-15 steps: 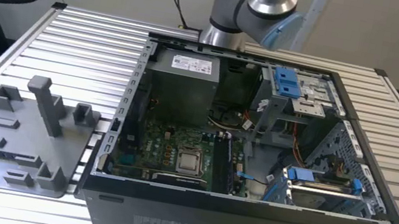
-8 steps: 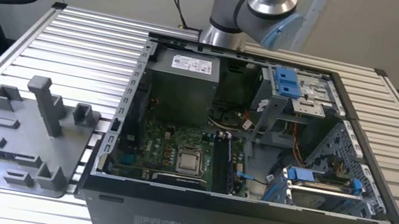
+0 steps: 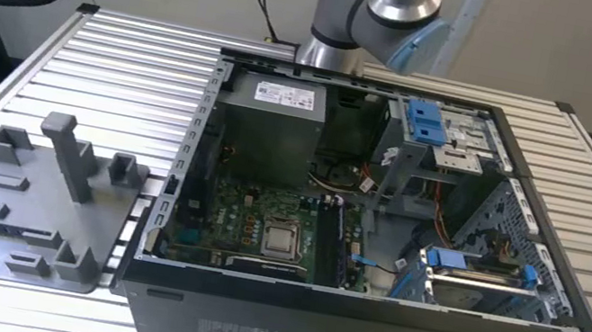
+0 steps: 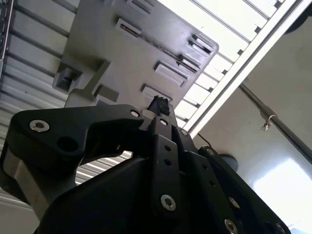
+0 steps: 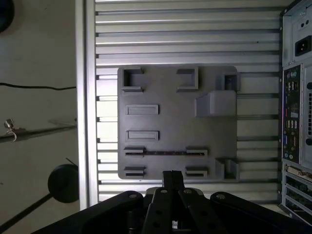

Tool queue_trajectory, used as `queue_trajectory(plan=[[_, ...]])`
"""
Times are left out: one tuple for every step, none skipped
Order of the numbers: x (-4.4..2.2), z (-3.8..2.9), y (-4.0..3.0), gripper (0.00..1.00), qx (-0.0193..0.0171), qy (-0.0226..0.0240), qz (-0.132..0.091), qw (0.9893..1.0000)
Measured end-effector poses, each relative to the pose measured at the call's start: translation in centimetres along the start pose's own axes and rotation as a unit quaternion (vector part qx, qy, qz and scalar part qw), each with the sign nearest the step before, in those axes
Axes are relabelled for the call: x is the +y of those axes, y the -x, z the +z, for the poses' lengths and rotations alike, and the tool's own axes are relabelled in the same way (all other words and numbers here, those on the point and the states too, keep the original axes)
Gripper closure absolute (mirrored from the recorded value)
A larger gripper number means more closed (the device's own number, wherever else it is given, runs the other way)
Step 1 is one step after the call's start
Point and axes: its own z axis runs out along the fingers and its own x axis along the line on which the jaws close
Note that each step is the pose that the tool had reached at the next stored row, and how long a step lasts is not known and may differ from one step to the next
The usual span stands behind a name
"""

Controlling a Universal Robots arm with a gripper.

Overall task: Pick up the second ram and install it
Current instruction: 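Pick up the second ram and move it above second insertion slot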

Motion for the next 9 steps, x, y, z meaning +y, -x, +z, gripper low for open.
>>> queue_trajectory(plan=[[0.00, 0.00, 0.00, 0.89, 0.0000, 0.0000, 0.000, 1.0000], [0.00, 0.00, 0.00, 0.89, 0.0001, 0.0000, -0.001, 1.0000], [0.00, 0.00, 0.00, 0.89, 0.0002, -0.0001, -0.003, 1.0000], [0.00, -0.01, -0.01, 0.89, 0.0003, -0.0002, -0.006, 1.0000], [0.00, -0.01, 0.00, 0.89, 0.0005, -0.0003, -0.009, 1.0000], [0.00, 0.00, 0.00, 0.89, 0.0006, -0.0005, -0.012, 0.9999], [0.00, 0.00, 0.00, 0.89, 0.0007, -0.0007, -0.015, 0.9999], [0.00, 0.00, 0.00, 0.89, 0.0009, -0.0009, -0.020, 0.9998], [0.00, 0.00, 0.00, 0.89, 0.0011, -0.0010, -0.025, 0.9997]])
